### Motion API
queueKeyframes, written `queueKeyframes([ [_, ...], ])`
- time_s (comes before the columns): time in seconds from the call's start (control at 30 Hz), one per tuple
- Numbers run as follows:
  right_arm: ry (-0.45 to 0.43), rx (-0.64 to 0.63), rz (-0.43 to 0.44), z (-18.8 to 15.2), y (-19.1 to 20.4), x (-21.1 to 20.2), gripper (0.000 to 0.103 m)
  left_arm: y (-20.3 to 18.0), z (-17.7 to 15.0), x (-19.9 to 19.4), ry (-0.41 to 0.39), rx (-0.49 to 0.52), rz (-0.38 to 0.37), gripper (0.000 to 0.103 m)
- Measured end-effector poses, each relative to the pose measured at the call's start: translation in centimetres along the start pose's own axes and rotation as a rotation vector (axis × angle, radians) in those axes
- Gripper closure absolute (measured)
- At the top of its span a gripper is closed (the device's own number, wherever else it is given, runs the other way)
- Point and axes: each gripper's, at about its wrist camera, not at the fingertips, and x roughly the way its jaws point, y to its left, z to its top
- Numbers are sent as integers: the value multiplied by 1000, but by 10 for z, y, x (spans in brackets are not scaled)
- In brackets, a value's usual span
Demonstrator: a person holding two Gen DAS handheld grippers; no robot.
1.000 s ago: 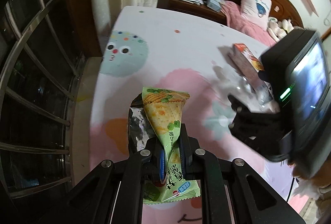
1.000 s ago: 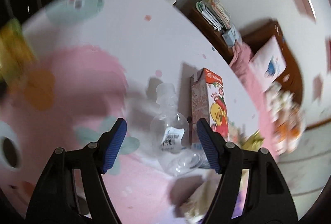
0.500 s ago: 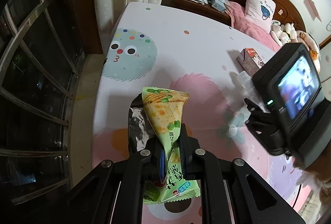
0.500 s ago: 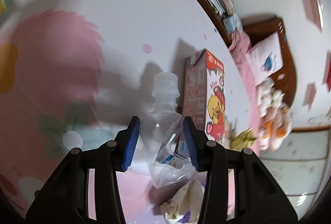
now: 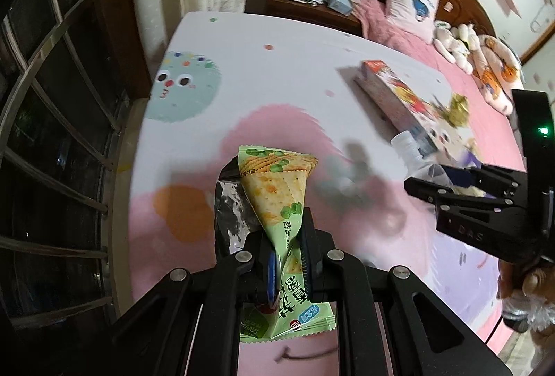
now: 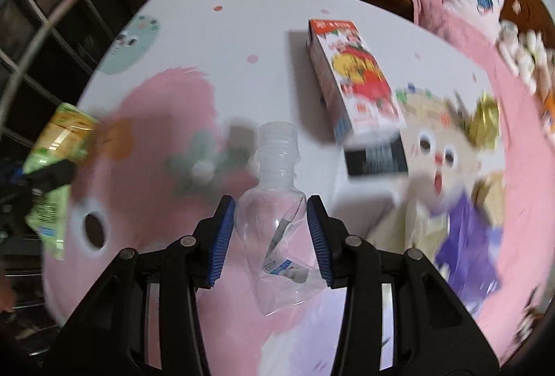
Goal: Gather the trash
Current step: 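Grasp the clear plastic bottle with the right tool while the left tool holds the green packet, then carry the green packet and plastic bottle down over the trash bin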
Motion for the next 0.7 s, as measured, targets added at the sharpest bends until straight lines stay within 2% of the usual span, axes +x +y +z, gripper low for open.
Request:
queueKeyframes([
  [0.1,-39,61,92,-41,-6,-31,64,-24,-24,-12,-4,25,-7,92],
  [0.3,-109,135,195,-138,-13,-86,64,-78,-93,-43,-17,58,-13,92],
  [0.53,-148,206,306,-266,-37,-130,64,-140,-206,-68,-4,58,-14,92],
  [0.7,-130,250,355,-359,-55,-145,64,-176,-293,-67,50,57,-16,92],
])
